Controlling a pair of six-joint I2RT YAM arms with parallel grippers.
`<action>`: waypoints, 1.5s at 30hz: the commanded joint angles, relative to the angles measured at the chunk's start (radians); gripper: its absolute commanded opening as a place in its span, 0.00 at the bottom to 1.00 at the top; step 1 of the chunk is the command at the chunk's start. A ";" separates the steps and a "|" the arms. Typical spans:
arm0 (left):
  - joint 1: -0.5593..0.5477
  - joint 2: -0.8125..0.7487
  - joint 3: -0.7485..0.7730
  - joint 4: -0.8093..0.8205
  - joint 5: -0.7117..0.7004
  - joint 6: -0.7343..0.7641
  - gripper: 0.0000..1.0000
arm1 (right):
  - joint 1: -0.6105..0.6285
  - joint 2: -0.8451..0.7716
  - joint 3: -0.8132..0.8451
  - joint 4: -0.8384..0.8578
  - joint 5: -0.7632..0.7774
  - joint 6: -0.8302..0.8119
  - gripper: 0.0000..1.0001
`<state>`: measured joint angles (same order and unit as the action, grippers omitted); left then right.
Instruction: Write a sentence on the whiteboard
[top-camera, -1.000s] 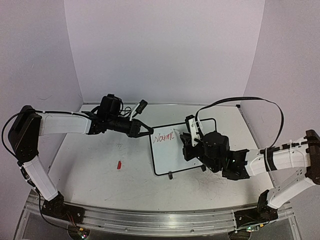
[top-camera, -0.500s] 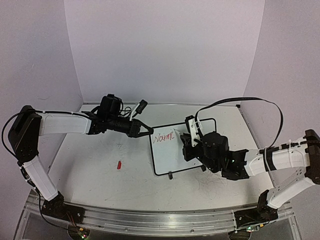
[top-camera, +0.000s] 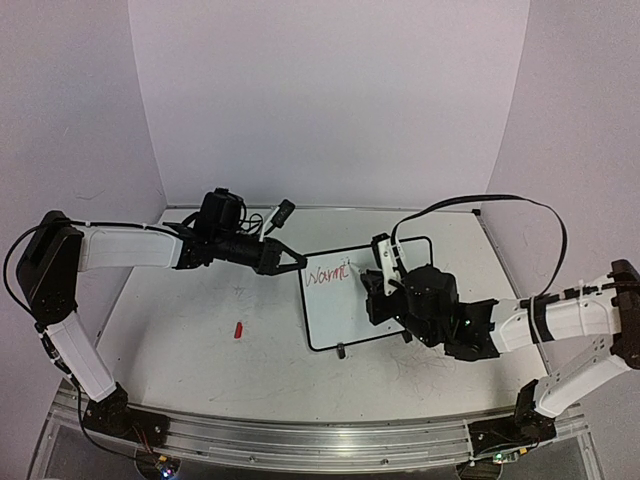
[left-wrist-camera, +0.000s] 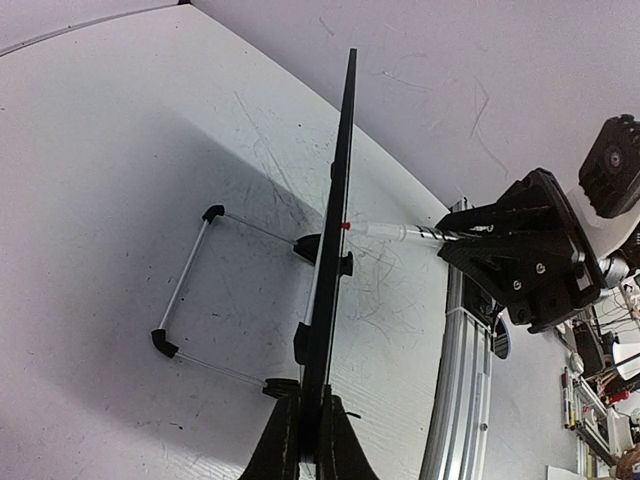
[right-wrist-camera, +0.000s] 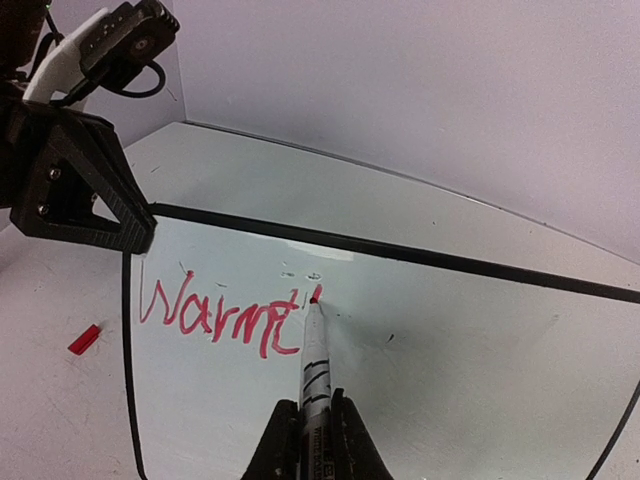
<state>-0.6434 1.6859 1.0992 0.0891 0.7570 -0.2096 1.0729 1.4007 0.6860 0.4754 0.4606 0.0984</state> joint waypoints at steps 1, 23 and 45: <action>0.002 -0.050 0.004 0.025 0.007 -0.005 0.00 | -0.002 -0.024 -0.018 -0.031 -0.008 0.032 0.00; 0.002 -0.049 0.005 0.025 0.010 -0.007 0.00 | 0.021 -0.029 -0.048 -0.049 -0.019 0.081 0.00; 0.002 -0.053 0.006 0.025 0.013 -0.008 0.00 | 0.016 -0.016 -0.012 0.008 0.037 0.041 0.00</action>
<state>-0.6434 1.6859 1.0992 0.0891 0.7578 -0.2092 1.0946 1.3849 0.6430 0.4517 0.4584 0.1562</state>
